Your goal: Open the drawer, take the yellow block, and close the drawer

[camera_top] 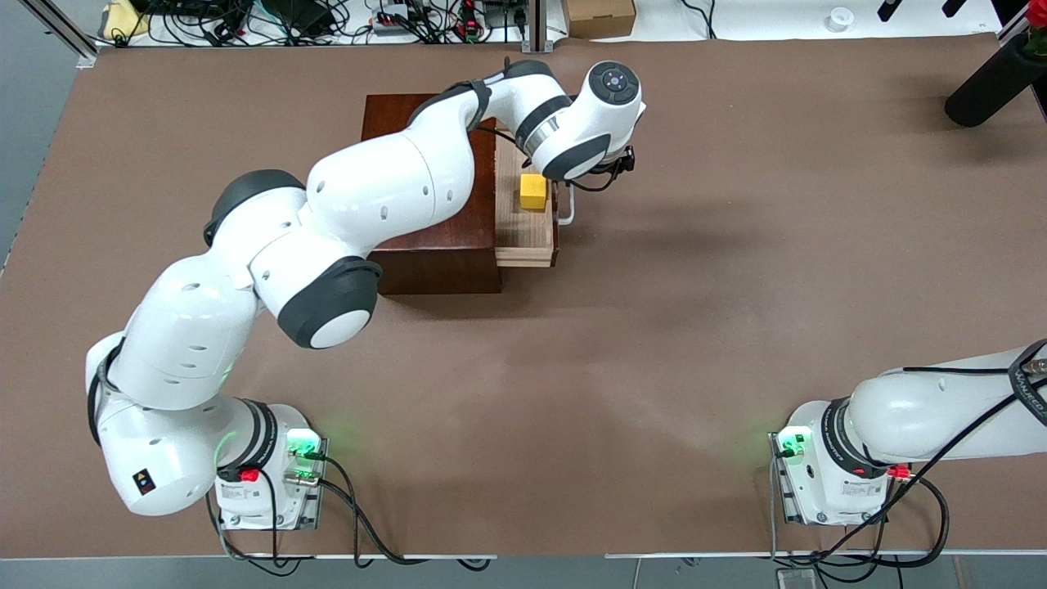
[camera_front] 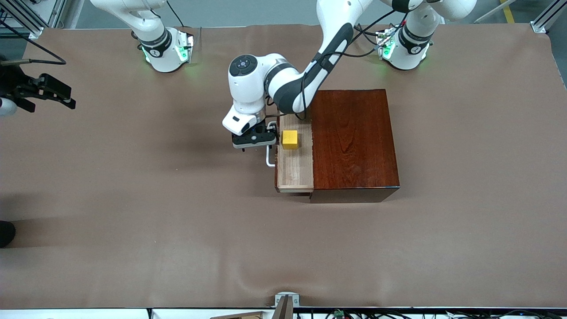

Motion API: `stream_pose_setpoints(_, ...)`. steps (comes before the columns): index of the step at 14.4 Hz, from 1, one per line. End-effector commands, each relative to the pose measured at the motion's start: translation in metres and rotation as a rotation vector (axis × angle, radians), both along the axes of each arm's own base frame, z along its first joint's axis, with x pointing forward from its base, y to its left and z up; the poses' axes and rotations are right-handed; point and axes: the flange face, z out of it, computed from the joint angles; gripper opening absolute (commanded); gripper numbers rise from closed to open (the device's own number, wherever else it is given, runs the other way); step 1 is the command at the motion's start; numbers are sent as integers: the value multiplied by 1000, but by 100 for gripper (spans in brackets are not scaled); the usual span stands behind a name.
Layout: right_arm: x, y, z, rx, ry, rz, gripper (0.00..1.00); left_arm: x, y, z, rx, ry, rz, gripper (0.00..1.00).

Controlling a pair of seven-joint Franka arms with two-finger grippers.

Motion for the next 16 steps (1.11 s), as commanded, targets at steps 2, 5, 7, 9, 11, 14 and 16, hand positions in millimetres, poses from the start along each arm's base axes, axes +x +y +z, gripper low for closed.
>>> stream_pose_setpoints(2, 6, -6, -7, -3, 13, -25, 100, -9, -5, 36, -25, 2, 24, 100)
stream_pose_setpoints(5, 15, -6, -19, 3, 23, -28, 100, 2, 16, 109, -44, -39, 32, 100)
stream_pose_setpoints(7, 23, -7, -21, 4, -13, -32, 100, 14, 46, 154, -32, -38, 34, 100)
stream_pose_setpoints(9, 29, 1, -33, 11, 8, -21, 100, 22, 85, 197, 9, -1, 88, 100)
stream_pose_setpoints(11, 34, 5, -45, 11, 32, -35, 100, 32, 130, 235, 55, 9, 135, 100)
stream_pose_setpoints(14, 35, 32, -45, 3, 32, -65, 100, 47, 199, 278, 47, 32, 183, 100)
stream_pose_setpoints(16, 33, 47, -46, -9, 42, -188, 100, 57, 254, 302, 41, 42, 123, 100)
